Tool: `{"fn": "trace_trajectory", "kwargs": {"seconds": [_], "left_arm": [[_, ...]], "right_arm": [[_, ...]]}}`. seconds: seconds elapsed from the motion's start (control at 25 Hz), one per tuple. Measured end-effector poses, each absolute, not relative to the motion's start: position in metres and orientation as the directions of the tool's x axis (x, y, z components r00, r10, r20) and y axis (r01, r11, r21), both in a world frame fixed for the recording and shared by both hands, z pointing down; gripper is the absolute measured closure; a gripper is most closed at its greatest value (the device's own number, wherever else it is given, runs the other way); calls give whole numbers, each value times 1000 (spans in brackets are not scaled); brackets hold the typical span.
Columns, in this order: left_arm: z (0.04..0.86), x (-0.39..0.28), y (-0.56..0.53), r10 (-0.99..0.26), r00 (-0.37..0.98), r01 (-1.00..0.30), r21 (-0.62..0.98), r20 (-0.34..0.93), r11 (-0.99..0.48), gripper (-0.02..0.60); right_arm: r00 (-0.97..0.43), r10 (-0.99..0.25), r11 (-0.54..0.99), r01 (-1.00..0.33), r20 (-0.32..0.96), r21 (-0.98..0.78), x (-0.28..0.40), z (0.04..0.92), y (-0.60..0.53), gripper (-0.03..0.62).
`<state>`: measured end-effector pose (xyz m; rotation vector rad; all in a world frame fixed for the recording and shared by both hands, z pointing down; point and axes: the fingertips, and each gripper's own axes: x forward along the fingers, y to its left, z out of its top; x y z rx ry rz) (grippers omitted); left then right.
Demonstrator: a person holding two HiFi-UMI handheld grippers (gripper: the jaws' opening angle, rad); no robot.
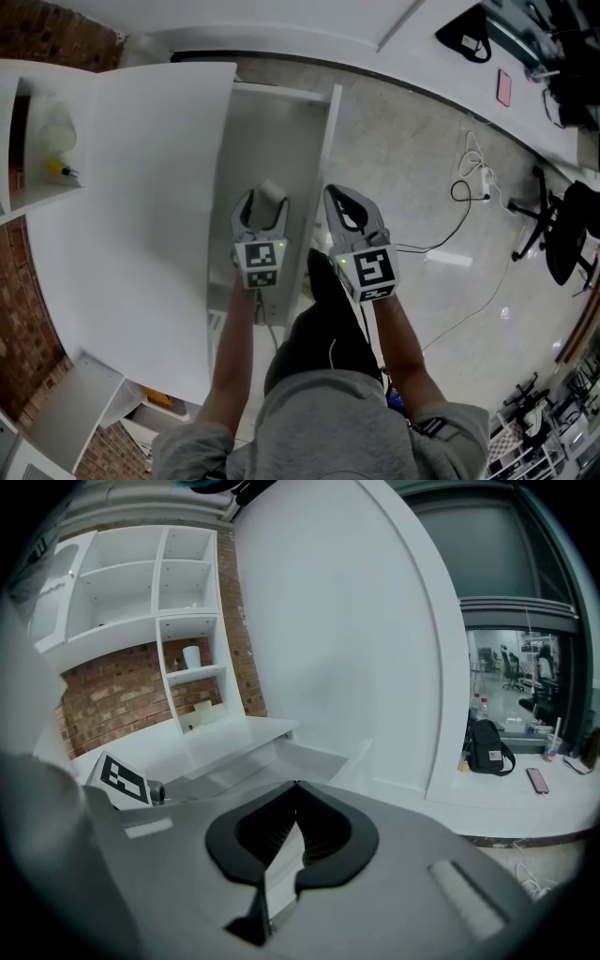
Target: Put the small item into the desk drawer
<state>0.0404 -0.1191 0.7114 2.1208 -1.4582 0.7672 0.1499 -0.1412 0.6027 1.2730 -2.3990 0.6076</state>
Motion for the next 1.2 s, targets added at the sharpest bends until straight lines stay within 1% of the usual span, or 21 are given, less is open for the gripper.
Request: {"fn": "trace_trajectory", "kwargs": {"seconds": [0.28,0.6,0.76,0.96,1.2], "left_arm": [[660,32,-113,-753,261,-955,45,603,-294,333],[579,21,-113,-836,238,-967,40,494,-252,370],[538,20,-110,-869,237,-969,48,433,-241,390],[491,16,-94,-905,214,-976,38,367,-215,434],[444,3,-67,-935,194,-981,37,296,-192,460]], "right_arm": [[-537,-700,515,-836,470,-188,147,575,-132,591],[-570,-712,561,-813,411,-156,134,524,-122,591],[-589,-716,587,-798,376,-133,125,496,-117,591],[-613,-717,617,-780,331,-108,116,461,-105,591],[-636,-724,639,-764,266,-87,102,427,-84,591]]}}
